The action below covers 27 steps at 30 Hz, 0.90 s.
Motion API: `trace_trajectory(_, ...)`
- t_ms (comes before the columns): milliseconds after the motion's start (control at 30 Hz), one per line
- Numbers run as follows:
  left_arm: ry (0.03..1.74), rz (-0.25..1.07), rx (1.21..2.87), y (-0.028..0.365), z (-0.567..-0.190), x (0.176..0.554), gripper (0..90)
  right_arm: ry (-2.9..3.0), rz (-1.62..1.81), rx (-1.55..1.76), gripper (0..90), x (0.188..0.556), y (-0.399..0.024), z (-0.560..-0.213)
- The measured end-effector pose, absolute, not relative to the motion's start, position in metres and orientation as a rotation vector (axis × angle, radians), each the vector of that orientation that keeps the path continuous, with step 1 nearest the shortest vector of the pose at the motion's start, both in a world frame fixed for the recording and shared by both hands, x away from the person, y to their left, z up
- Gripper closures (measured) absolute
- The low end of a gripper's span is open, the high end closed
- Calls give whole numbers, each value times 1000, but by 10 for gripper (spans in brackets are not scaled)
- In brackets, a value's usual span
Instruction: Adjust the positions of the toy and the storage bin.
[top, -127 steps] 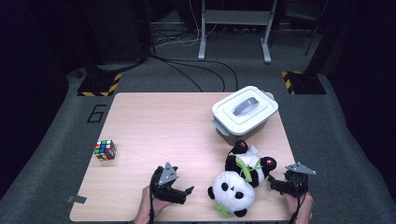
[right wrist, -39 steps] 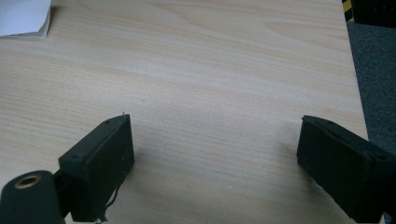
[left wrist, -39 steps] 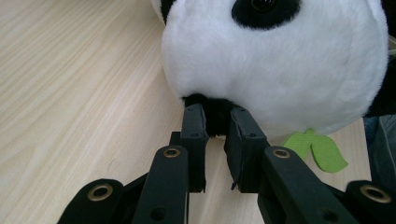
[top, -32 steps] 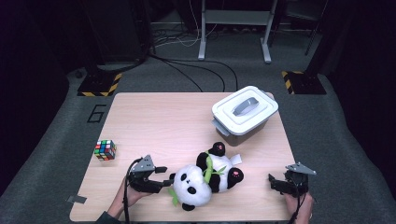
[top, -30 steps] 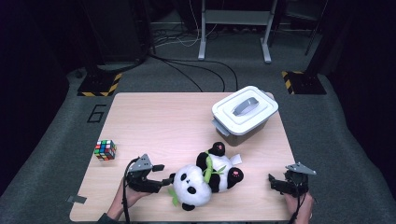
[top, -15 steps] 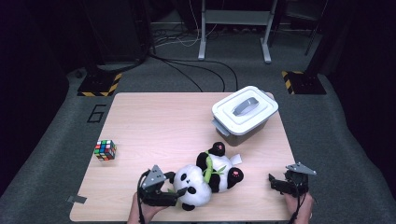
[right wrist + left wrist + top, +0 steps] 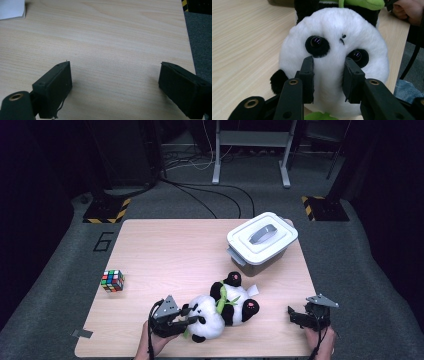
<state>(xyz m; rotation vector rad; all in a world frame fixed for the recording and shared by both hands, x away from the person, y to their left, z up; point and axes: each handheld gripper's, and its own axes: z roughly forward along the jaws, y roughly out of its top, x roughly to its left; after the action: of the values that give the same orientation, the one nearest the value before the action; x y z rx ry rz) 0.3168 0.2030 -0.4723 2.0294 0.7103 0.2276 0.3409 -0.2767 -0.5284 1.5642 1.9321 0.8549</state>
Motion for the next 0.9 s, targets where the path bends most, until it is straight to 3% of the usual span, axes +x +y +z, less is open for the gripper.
trace_trajectory(667, 766, 278, 2048, 283, -460, 349, 687, 1927, 850, 1569, 108, 341, -277, -528)
trace_trajectory(700, 771, 283, 2047, 283, -459, 348, 670, 1927, 850, 1569, 109, 341, -277, -528)
trace_trajectory(800, 808, 294, 2034, 280, -455, 346, 483, 1927, 850, 1570, 108, 341, -277, -528)
trace_trajectory(900, 857, 307, 1972, 267, -443, 340, 363, 1927, 850, 1569, 109, 341, -277, -528)
